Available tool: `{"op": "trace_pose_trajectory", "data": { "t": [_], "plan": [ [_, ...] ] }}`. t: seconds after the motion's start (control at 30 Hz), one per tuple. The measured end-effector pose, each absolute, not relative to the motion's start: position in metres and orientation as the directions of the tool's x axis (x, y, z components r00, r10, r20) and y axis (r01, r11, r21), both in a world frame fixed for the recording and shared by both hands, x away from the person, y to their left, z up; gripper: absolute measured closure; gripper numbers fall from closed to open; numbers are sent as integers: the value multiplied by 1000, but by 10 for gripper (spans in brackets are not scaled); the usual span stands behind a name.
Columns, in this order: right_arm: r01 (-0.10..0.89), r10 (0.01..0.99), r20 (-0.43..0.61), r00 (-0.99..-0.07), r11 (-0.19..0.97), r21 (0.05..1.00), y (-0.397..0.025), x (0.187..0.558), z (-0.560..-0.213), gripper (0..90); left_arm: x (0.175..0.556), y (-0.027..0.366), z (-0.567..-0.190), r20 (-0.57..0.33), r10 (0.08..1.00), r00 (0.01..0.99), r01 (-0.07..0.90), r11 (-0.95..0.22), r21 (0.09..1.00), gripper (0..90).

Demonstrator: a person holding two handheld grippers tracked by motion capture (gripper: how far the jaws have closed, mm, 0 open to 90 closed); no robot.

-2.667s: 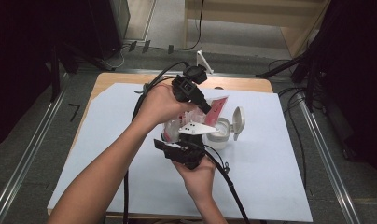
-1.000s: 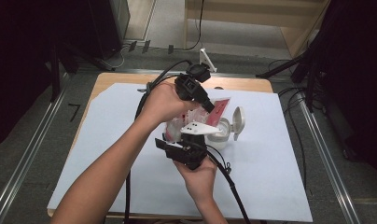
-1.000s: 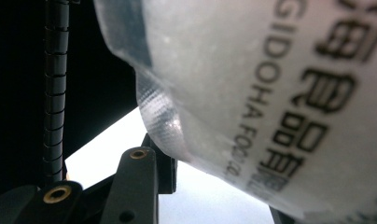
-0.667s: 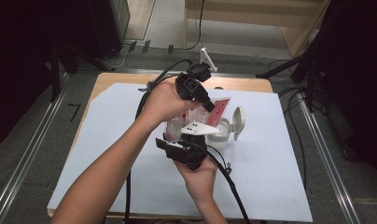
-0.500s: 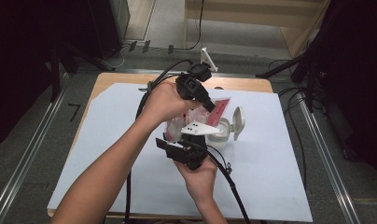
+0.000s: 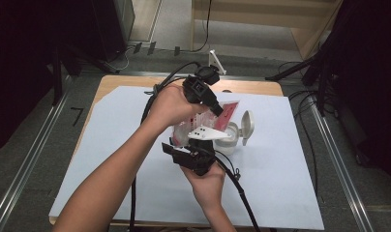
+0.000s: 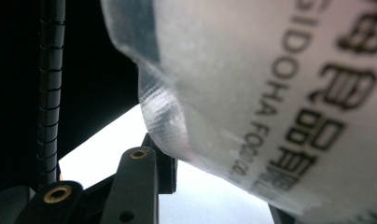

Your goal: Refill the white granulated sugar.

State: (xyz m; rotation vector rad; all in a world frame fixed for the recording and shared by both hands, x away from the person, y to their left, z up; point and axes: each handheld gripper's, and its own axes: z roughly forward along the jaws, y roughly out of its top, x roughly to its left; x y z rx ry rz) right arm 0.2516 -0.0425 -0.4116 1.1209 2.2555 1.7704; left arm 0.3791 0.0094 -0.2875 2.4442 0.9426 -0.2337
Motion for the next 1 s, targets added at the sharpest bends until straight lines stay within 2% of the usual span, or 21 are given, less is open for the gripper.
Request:
{"op": "trace_pose_trajectory", "data": {
  "t": [0.53,1.0],
  "plan": [
    [505,567,386,-728,62,861,-42,267,-411,638,386,7,-284,-295,605,739,670,-616,415,841],
    [504,570,386,-726,58,862,-42,266,-411,638,386,6,-284,-296,600,743,666,-623,410,836]
  ]
}}
